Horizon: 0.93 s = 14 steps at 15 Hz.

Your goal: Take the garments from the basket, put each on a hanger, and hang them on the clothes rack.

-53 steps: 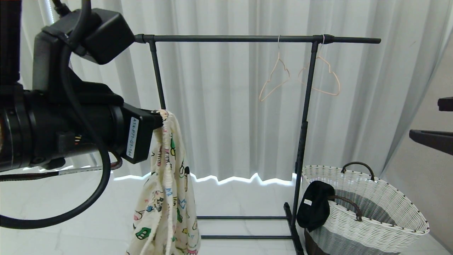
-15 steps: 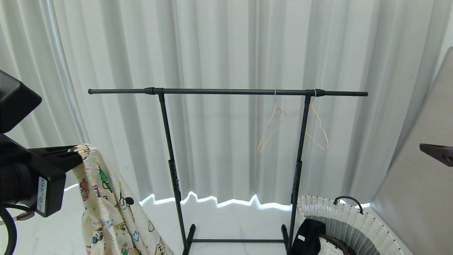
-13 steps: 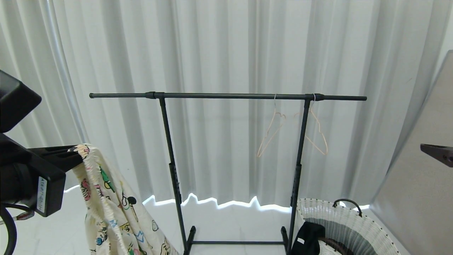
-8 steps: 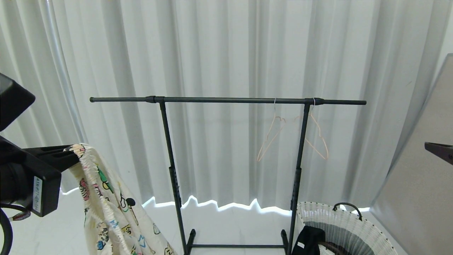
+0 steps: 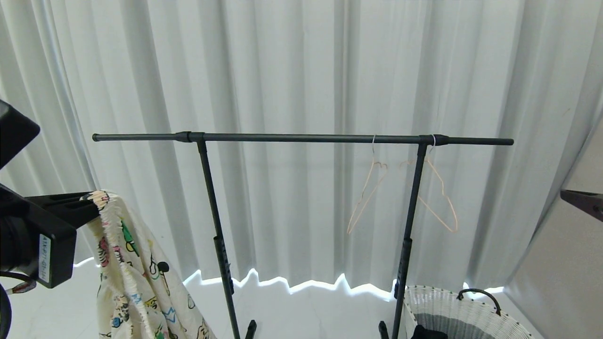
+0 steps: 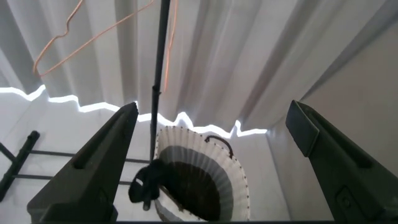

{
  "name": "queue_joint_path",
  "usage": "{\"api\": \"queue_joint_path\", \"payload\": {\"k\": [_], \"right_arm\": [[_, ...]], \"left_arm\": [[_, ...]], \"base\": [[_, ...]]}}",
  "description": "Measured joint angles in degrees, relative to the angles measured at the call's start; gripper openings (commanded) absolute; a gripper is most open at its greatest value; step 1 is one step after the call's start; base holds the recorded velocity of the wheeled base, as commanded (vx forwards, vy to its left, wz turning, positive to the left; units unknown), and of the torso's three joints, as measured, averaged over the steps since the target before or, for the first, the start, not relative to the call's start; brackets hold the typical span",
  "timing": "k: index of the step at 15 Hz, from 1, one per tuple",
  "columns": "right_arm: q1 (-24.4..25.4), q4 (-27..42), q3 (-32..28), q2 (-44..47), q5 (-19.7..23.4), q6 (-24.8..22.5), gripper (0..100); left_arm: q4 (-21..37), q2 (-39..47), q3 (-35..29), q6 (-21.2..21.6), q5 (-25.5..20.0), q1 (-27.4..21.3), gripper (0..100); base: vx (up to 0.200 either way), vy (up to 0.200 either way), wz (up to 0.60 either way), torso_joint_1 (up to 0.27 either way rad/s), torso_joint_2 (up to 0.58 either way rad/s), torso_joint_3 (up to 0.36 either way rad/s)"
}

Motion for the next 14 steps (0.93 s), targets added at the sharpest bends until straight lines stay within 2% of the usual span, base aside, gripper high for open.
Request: {"api": "queue_joint_path", "payload": {"k": [4,12,14], "right_arm": [[-2.84,0.05,0.11,2.23,4.82,0.26,100],[-3.64,-0.05,0.15,10.75,5.01,0.3,100],[-3.67,-0.06,0.11,12.98,5.0,0.44,100]], "left_arm": [[0.0,0.3,0.0,0.0,0.0,-0.02,0],[0.02,0.66,-0.02,-0.17,-0.11,-0.09,0],[-0.05,0.73,0.44,-0.15,-0.09,-0.09,0]], "base": [[0.2,0.0,0.0,0.005,0.01,0.001],[0.2,0.0,0.0,0.002,0.01,0.005],[0.0,0.0,0.0,0.0,0.0,0.0]]}}
